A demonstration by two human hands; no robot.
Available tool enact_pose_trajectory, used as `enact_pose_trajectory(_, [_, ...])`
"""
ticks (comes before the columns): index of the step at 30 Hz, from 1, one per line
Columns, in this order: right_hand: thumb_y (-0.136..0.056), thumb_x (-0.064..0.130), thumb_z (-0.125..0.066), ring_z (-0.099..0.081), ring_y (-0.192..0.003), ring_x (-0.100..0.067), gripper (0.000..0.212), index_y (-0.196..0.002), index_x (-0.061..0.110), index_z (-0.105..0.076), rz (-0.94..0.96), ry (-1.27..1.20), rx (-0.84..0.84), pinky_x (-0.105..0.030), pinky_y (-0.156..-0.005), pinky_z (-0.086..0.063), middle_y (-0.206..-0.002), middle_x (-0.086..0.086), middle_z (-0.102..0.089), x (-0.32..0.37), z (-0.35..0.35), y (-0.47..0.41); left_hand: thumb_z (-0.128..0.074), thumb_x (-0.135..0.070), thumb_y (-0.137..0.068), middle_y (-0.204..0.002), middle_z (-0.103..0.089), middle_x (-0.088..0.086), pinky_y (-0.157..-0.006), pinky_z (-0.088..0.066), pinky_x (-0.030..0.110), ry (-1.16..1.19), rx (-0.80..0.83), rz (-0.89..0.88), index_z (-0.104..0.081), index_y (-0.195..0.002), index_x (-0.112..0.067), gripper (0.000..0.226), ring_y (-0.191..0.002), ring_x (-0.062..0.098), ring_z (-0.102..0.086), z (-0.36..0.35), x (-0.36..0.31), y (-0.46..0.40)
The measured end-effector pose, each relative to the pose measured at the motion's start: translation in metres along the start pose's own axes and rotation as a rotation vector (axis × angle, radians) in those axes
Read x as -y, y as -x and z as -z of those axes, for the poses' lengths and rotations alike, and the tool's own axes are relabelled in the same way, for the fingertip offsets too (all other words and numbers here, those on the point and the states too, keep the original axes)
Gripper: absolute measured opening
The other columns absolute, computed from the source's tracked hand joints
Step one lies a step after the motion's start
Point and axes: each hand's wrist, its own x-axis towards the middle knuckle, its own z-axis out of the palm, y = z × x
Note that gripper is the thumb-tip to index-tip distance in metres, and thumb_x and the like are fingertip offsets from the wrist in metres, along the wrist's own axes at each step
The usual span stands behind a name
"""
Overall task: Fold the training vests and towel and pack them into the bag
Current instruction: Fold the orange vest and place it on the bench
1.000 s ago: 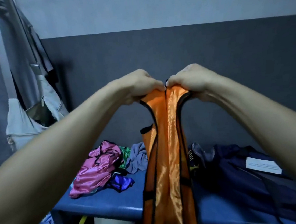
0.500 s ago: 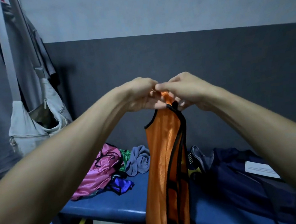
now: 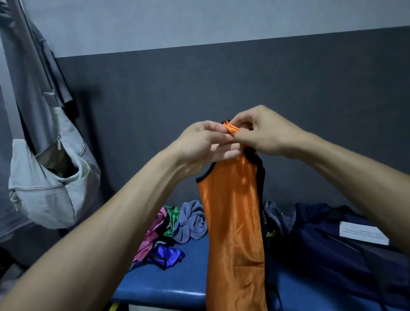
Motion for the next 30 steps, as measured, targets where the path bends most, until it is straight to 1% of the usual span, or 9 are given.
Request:
enact_pose_trajectory(3, [-0.097, 0.025, -0.063, -0.057, -0.065, -0.008, 0.016, -0.095, 0.022, -0.078, 0.055, -0.097, 0.075, -0.031, -0.063, -0.045, -0.076, -0.005, -0.071, -0.002, 0.003, 0.006, -0.06, 0.007, -0.098, -0.08, -0.072, 0.017, -0.067, -0.064, 0.037, -0.075, -0.093, -0.138, -0.049, -0.101, -0.008, 0.018, -0.073, 0.025, -0.074, -0.001, 0.016, -0.001])
enact_pose_trajectory(6, [-0.1, 0.015, -0.058, -0.06, -0.067, -0.002, 0.02, -0.102, 0.018, -0.078, 0.079, -0.17, 0.164, -0.017, -0.061, -0.045, -0.081, -0.002, -0.074, 0.001, 0.013, 0.01, -0.073, -0.015, -0.095, -0.078, -0.071, 0.008, -0.056, -0.056, 0.036, -0.43, -0.226, -0.294, -0.045, -0.101, -0.011, 0.029, -0.065, 0.018, -0.068, 0.007, 0.026, -0.004])
enact_pose_trajectory(8, [-0.099, 0.008, -0.054, -0.062, -0.071, -0.007, 0.026, -0.105, 0.016, -0.078, 0.064, -0.183, 0.236, -0.019, -0.065, -0.048, -0.087, -0.008, -0.076, 0.001, 0.023, 0.01, -0.081, -0.034, -0.086, -0.082, -0.063, -0.004, -0.062, -0.049, 0.032, -0.718, -0.299, -0.401, -0.05, -0.109, -0.018, 0.041, -0.069, 0.01, -0.059, 0.017, 0.025, -0.007])
enact_pose_trajectory(10, [-0.098, 0.002, -0.05, -0.066, -0.078, -0.015, 0.031, -0.107, 0.012, -0.078, 0.05, -0.22, 0.326, -0.022, -0.072, -0.053, -0.095, -0.015, -0.076, 0.001, 0.031, 0.009, -0.08, -0.037, -0.087, -0.104, -0.063, -0.01, -0.081, -0.051, 0.028, -0.827, -0.17, -0.4, -0.055, -0.128, -0.026, 0.049, -0.092, 0.006, -0.061, 0.02, 0.019, -0.006])
enact_pose_trajectory(12, [-0.097, -0.002, -0.048, -0.068, -0.08, -0.018, 0.032, -0.108, 0.008, -0.076, 0.036, -0.237, 0.385, -0.022, -0.073, -0.054, -0.095, -0.016, -0.075, 0.002, 0.037, 0.005, -0.075, -0.028, -0.093, -0.115, -0.071, 0.001, -0.099, -0.053, 0.035, -0.758, 0.0, -0.345, -0.066, -0.124, -0.017, 0.034, -0.108, 0.018, -0.067, 0.02, 0.014, -0.007])
enact_pose_trajectory(15, [-0.097, -0.001, -0.05, -0.07, -0.081, -0.018, 0.027, -0.109, 0.005, -0.073, 0.007, -0.228, 0.377, -0.024, -0.073, -0.056, -0.096, -0.014, -0.076, 0.003, 0.044, 0.001, -0.074, -0.022, -0.095, -0.105, -0.075, 0.017, -0.102, -0.053, 0.052, -0.622, 0.061, -0.333, -0.07, -0.102, -0.003, 0.021, -0.103, 0.036, -0.071, 0.019, 0.01, -0.009])
enact_pose_trajectory(19, [-0.095, 0.008, -0.059, -0.065, -0.075, -0.013, 0.014, -0.106, 0.006, -0.067, -0.044, -0.216, 0.234, -0.029, -0.072, -0.052, -0.089, -0.006, -0.072, -0.003, 0.041, -0.001, -0.077, -0.028, -0.091, -0.085, -0.073, 0.005, -0.074, -0.053, 0.037, -0.665, -0.019, -0.388, -0.066, -0.087, -0.01, 0.022, -0.077, 0.018, -0.069, 0.017, 0.003, -0.014])
enact_pose_trajectory(24, [-0.093, 0.032, -0.073, -0.067, -0.09, -0.014, 0.025, -0.108, 0.014, -0.068, -0.038, -0.267, 0.259, -0.033, -0.088, -0.05, -0.1, -0.004, -0.072, -0.011, 0.032, 0.005, -0.078, -0.03, -0.091, -0.082, -0.071, 0.003, -0.073, -0.048, 0.033, -0.698, 0.037, -0.444, -0.068, -0.089, -0.005, 0.027, -0.076, 0.013, -0.063, 0.013, -0.01, -0.015])
enact_pose_trajectory(30, [-0.09, 0.017, -0.076, -0.072, -0.09, -0.018, 0.015, -0.098, 0.008, -0.068, -0.039, -0.412, 0.24, -0.029, -0.083, -0.055, -0.094, -0.007, -0.074, -0.027, 0.03, 0.008, -0.074, -0.024, -0.094, -0.094, -0.077, 0.007, -0.083, -0.057, 0.034, -0.737, 0.022, -0.483, -0.073, -0.098, -0.006, 0.018, -0.086, 0.013, -0.071, 0.026, -0.017, -0.004])
